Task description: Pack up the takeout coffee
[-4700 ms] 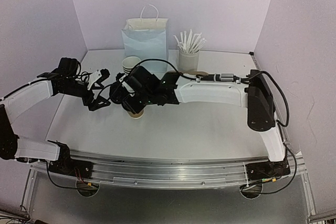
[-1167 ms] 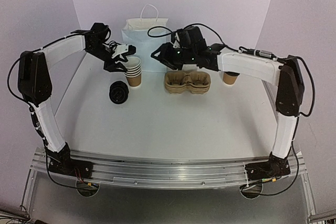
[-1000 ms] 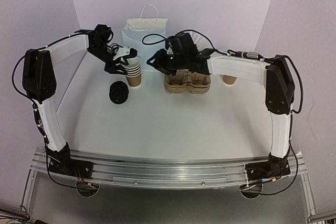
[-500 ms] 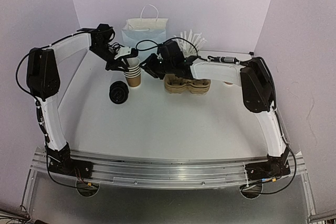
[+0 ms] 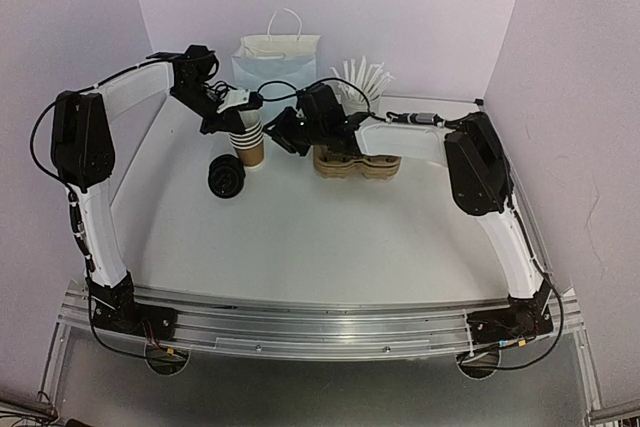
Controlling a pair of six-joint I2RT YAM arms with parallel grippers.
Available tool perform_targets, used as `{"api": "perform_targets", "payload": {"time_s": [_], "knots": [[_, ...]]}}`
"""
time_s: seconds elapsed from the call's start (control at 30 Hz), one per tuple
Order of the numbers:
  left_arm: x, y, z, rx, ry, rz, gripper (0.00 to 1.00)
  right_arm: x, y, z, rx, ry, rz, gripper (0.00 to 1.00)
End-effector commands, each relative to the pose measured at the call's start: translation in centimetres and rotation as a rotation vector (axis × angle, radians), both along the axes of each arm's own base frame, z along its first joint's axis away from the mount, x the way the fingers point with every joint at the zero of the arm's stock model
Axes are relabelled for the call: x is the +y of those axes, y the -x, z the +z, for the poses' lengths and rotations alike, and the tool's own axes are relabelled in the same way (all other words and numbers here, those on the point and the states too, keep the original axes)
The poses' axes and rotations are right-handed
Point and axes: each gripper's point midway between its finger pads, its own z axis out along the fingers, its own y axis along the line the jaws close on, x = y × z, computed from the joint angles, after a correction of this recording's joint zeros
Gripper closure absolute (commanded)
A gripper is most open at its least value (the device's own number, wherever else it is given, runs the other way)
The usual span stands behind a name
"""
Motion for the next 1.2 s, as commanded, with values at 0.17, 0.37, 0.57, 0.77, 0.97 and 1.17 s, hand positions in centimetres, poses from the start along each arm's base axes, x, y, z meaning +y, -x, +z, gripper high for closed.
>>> {"api": "perform_targets", "payload": {"time_s": [0.17,0.37,0.57,0.77,0.97,1.17], "knots": [[-1.7,0.3,4.5,-0.033,0.100,-0.042,1.00,2.0,-0.5,1.7,-0.025,-0.078,0.023,0.69],[-2.3,0.6,6.0,-0.068,0.112,-0.057,1.00,2.0,-0.4,0.9,-0.005,-0.075,0.022,0.69],[-1.7,0.3,9.9,-0.147,0.103,-0.050,1.00,0.9,-0.1,1.6,-0.026,-0.049,0.009,0.69],[-0.3,1.1,13.3,-0.231,0.105,-0.042,1.00,0.1,0.2,1.9,-0.050,-0.019,0.002,0.69],[0.2,3.5,17.8,-0.301,0.147,-0.062,1.00,-0.3,0.5,3.3,-0.090,-0.004,0.023,0.69],[0.6,11.8,21.0,-0.210,0.181,-0.216,1.00,-2.2,1.9,5.6,-0.137,0.052,0.045,0.68]]}}
